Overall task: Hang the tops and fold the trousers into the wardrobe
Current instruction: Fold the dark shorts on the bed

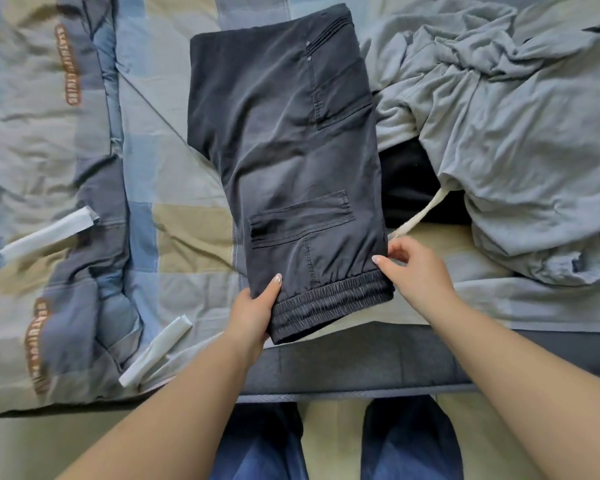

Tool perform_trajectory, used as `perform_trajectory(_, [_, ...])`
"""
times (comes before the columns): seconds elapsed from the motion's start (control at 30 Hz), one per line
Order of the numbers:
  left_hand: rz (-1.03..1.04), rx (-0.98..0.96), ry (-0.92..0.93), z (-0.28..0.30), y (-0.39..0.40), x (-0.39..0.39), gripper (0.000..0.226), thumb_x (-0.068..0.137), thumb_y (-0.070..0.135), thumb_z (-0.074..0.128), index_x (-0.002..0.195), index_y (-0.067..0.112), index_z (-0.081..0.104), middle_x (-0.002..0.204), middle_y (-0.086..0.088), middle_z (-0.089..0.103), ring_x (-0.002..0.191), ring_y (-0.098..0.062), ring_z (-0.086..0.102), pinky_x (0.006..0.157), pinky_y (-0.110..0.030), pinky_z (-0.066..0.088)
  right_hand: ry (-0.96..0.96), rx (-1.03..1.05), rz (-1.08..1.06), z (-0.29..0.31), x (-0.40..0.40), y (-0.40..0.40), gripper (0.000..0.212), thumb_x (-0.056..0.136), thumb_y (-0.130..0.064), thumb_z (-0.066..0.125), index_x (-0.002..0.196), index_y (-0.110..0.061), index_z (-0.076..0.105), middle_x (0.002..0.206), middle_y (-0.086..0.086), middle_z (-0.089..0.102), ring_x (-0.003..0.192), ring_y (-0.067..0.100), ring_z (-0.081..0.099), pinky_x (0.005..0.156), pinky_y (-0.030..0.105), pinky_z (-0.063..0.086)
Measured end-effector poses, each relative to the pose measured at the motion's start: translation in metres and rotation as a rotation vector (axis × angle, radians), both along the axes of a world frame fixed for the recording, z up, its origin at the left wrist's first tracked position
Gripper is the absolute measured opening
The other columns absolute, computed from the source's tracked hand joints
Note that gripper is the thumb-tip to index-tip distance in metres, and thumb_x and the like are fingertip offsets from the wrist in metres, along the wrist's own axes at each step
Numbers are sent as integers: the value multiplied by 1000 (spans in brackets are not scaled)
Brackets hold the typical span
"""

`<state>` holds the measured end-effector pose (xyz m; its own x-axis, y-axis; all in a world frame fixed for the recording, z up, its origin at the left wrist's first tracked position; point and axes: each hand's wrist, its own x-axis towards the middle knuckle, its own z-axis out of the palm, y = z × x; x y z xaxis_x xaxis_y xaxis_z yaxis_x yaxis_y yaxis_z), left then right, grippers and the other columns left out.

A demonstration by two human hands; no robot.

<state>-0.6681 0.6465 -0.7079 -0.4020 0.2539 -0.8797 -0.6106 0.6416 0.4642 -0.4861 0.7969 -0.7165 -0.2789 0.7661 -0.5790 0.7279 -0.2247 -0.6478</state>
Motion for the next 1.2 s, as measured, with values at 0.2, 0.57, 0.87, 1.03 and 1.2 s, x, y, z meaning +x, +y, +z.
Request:
perform_trajectory(0.2, [-45,22,-89,36,-35,-5,35,90,31,63,119,12,61,105,-8,73,95,-26,70,84,-42,56,59,-230,-147,25,11,-45,11,87,-26,66,88,-17,59,93,0,63,77,17,56,74,30,45])
perform_trajectory(0.57, [-23,-64,-34,101,-154,19,34,91,33,62,110,6,60,105,-14,71,95,-29,69,74,-35,56,74,-455,-306,93,35,-160,18,86,-21,66,92,-17,50,93,8,59,72,18,57,68,37,56])
perform_trajectory(0.87, [-439,-76,75,134,-237,83,67,95,4,50,151,25,18,146,1,41,125,-21,49,109,-36,38,73,-647,-227,143,112,-243,54,92,-4,48,128,-43,40,78,6,61,61,14,58,62,33,58])
perform_trajectory(1.03, [-320,-74,-239,164,-228,89,22,96,7,45,107,6,65,99,-12,67,82,-19,63,63,-24,50,97,-609,-248,159,119,-240,24,94,-4,45,100,-15,65,90,4,63,65,8,56,48,19,49])
perform_trajectory(1.2, [77,46,-288,175,-187,53,32,100,34,43,105,9,62,82,-8,73,64,-18,71,55,-28,58,273,-631,-256,161,102,-206,41,89,9,35,104,-5,70,85,7,64,77,14,56,57,17,53])
